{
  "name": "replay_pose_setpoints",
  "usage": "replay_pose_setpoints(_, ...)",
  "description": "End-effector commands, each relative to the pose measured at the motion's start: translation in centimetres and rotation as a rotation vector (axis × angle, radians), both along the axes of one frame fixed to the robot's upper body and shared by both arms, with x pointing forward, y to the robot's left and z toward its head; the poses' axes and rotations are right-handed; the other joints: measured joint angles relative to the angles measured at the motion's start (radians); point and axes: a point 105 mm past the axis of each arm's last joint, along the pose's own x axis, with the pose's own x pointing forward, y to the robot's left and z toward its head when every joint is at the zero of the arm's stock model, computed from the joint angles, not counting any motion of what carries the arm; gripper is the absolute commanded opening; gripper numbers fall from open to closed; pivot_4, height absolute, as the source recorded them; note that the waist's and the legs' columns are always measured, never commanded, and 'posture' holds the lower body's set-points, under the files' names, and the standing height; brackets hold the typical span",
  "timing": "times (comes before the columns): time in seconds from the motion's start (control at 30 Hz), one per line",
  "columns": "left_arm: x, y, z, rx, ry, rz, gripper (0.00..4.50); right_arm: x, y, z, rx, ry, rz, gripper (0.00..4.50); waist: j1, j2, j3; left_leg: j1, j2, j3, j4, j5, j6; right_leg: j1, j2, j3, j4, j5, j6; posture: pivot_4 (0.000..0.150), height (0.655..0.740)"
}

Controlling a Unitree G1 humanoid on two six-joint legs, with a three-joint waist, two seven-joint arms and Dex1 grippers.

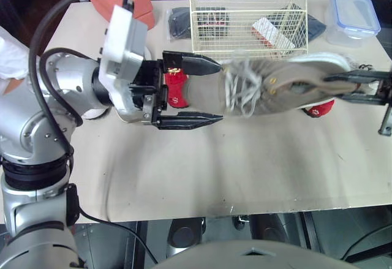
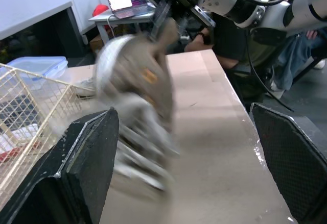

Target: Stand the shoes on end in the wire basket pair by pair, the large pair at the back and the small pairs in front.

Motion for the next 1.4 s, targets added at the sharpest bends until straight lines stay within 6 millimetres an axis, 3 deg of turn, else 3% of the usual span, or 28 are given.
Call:
replay_pose_setpoints(0.03, 0.1, 0.0, -0.1, 0.041, -0.025, 0.006, 4.5, -1.0, 1.1, 0.9, -0.08, -0.083, 0.119, 0.06, 0.001, 0.0, 0.0, 0.0, 0.0, 0.0, 0.0, 0.0, 0.0, 0.0, 0.0, 0.0, 0.0, 0.0, 0.0, 0.15, 0.686)
replay_pose_setpoints(0.3, 0.4, -0.1, -3.0, 0.219, -0.003, -0.031, 4.5, -1.6, 3.2, 1.1, -0.094, -0.064, 0.27, 0.06, 0.002, -0.002, 0.001, -0.001, -0.001, 0.0, 0.0, 0.0, 0.0, 0.0, -0.002, -0.001, 0.0, 0.001, -0.002, 0.15, 0.686)
replay_pose_setpoints(0.53, 2.0, 0.3, -4.5, 0.309, 0.021, -0.009, 4.5, -1.3, 4.7, 0.6, -0.141, -0.091, 0.335, 0.06, 0.001, -0.001, 0.002, -0.001, -0.001, -0.001, 0.001, 0.0, 0.0, 0.0, -0.001, -0.002, 0.0, 0.0, -0.001, 0.15, 0.686)
replay_pose_setpoints(0.63, 1.9, -0.1, -4.6, 0.307, 0.033, -0.043, 3.71, -1.1, 5.3, 0.7, -0.143, -0.105, 0.337, 0.0, 0.001, -0.001, 0.002, -0.001, -0.001, -0.001, 0.001, 0.0, 0.0, 0.0, -0.001, -0.002, 0.0, 0.001, -0.001, 0.15, 0.686)
replay_pose_setpoints(0.83, 1.9, -0.7, -4.8, 0.307, 0.02, -0.079, 1.1, -0.6, 6.2, 0.9, -0.133, -0.106, 0.326, 0.0, 0.001, -0.001, 0.002, -0.001, -0.001, -0.001, 0.001, 0.0, 0.0, 0.0, -0.002, -0.002, 0.0, 0.002, -0.003, 0.15, 0.686)
replay_pose_setpoints(0.9, 2.0, -0.7, -4.9, 0.314, 0.019, -0.087, 0.5, -0.5, 6.4, 1.1, -0.128, -0.109, 0.321, 0.0, 0.001, -0.001, 0.002, -0.001, -0.001, -0.001, 0.001, 0.0, 0.0, 0.0, -0.002, -0.002, 0.0, 0.002, -0.004, 0.15, 0.686)
replay_pose_setpoints(0.97, 2.1, -0.8, -5.2, 0.316, 0.017, -0.086, 0.13, -0.4, 6.6, 1.4, -0.106, -0.102, 0.309, 0.0, 0.001, -0.001, 0.002, -0.001, -0.001, 0.0, 0.001, 0.0, 0.0, 0.0, -0.002, -0.002, 0.0, 0.002, -0.004, 0.15, 0.686)
replay_pose_setpoints(1.03, 2.3, -0.8, -5.2, 0.305, 0.01, -0.082, 0.13, -0.3, 6.6, 1.6, -0.086, -0.093, 0.29, 0.0, 0.001, -0.001, 0.002, -0.001, -0.001, -0.001, 0.001, 0.0, 0.0, 0.0, -0.002, -0.002, 0.001, 0.002, -0.004, 0.15, 0.686)
replay_pose_setpoints(1.1, 2.7, -1.1, -4.7, 0.232, 0.017, -0.062, 0.13, 0.0, 6.1, 2.1, -0.032, -0.041, 0.233, 0.93, 0.001, -0.001, 0.002, -0.001, -0.001, -0.001, 0.001, 0.0, 0.0, 0.0, -0.002, -0.002, 0.001, 0.002, -0.004, 0.15, 0.686)
replay_pose_setpoints(1.2, 3.1, -1.0, -4.0, 0.126, 0.056, -0.04, 0.13, 0.2, 5.1, 2.2, 0.022, 0.026, 0.156, 1.98, 0.005, -0.001, 0.002, -0.001, -0.001, -0.001, 0.001, 0.0, 0.0, 0.0, -0.003, -0.002, 0.001, 0.002, -0.004, 0.15, 0.686)
replay_pose_setpoints(1.37, 3.2, -0.4, -4.0, 0.01, 0.086, 0.043, 0.13, 0.6, 1.1, 1.3, 0.254, 0.325, -0.103, 4.29, 0.004, -0.002, 0.002, -0.003, -0.001, -0.002, 0.001, 0.0, 0.0, 0.0, -0.006, -0.003, 0.0, 0.003, -0.004, 0.15, 0.686)
replay_pose_setpoints(1.4, 3.0, -0.4, -3.8, -0.014, 0.093, 0.05, 0.13, 0.6, 0.4, 1.2, 0.305, 0.375, -0.144, 4.47, 0.004, -0.002, 0.002, -0.003, -0.001, -0.001, 0.002, 0.0, 0.0, 0.0, -0.006, -0.003, 0.001, 0.003, -0.004, 0.15, 0.686)
